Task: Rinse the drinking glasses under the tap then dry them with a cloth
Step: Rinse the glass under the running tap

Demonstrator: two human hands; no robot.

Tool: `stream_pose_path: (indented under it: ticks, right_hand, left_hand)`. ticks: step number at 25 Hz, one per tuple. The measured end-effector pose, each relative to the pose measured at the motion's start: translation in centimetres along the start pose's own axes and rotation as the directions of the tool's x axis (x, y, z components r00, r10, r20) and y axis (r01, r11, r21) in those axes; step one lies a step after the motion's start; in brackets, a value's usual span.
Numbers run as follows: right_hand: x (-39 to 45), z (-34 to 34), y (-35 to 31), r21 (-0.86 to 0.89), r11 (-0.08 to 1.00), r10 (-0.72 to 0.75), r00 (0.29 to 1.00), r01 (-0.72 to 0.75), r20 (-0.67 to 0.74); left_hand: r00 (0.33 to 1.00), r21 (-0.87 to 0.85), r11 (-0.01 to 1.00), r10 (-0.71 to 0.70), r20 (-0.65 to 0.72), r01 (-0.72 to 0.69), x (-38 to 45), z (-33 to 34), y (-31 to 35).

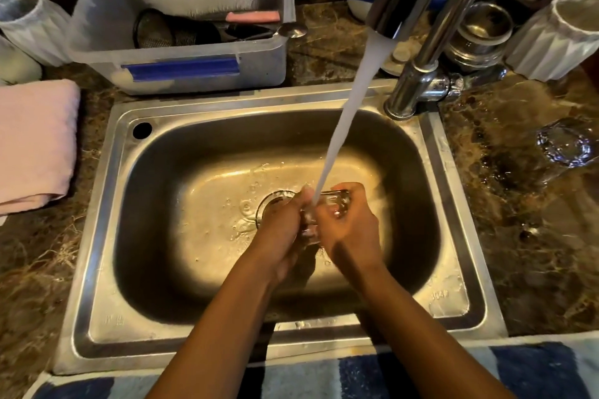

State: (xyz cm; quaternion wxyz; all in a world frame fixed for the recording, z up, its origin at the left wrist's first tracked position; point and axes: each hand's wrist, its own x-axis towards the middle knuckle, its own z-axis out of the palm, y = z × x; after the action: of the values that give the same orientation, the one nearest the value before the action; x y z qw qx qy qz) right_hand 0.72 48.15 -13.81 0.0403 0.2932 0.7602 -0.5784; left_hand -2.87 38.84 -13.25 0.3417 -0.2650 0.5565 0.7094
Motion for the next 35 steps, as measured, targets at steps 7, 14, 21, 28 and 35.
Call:
stream_pose_path:
  ticks: [7, 14, 21, 28, 35]
  right_hand:
    - [1.0, -2.4, 0.7, 0.536, 0.677, 0.345, 0.861, -0.504, 0.373]
    - [0.6, -2.6, 0.8, 0.598, 0.514, 0.369, 0.788, -0.614, 0.493]
    - [0.8, -7.4, 0.0, -0.574, 0.667, -0.561, 0.827, 0.474, 0.031]
    - [-1.9, -9.1, -3.0, -0.762, 0.230, -0.580, 0.714, 0.606, 0.393]
    - [-5.6, -10.5, -3.6, -0.154, 0.987, -0.057, 0.996, 0.047, -0.067]
  left_hand:
    - [0.868, 0.672, 0.566, 0.423, 0.261, -0.478, -2.1, 0.6, -0.4]
    - [0.815, 0.825, 0.265, 0.468, 0.342, -0.499, -3.9, 1.4, 0.0]
    - [0.911, 0.687, 0.653, 0.410, 0.033, -0.319, -4.5, -3.6, 0.8]
    - [0.939, 0.811, 0.529, 0.336, 0.070, -0.250, -4.6, -3.7, -0.9]
    - [0.868, 0.775, 0.413, 0.354, 0.348, -0.479, -9.4, -0.2, -3.1]
